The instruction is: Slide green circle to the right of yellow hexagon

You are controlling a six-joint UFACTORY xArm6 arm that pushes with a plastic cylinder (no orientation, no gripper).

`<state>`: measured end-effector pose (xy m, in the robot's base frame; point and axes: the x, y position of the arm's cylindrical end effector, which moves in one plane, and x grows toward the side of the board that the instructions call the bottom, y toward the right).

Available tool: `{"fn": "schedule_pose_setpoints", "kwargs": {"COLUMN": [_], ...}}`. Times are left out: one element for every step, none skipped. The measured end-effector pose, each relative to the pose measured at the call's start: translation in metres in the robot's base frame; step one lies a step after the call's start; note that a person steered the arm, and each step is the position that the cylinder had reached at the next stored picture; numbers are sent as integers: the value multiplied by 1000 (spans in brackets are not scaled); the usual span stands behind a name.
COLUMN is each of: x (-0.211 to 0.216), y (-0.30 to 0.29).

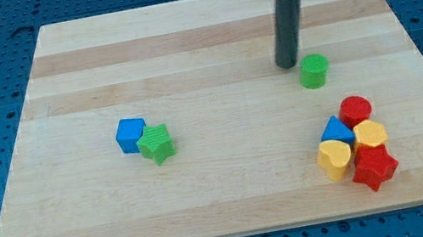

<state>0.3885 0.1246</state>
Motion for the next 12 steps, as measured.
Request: {"fn": "schedule_pose_setpoints", "kwargs": {"x": [18,33,39,51,26,1,19,47,61,61,61,35], "y": [40,80,109,122,121,91,30,5,17,44,29,14]}}
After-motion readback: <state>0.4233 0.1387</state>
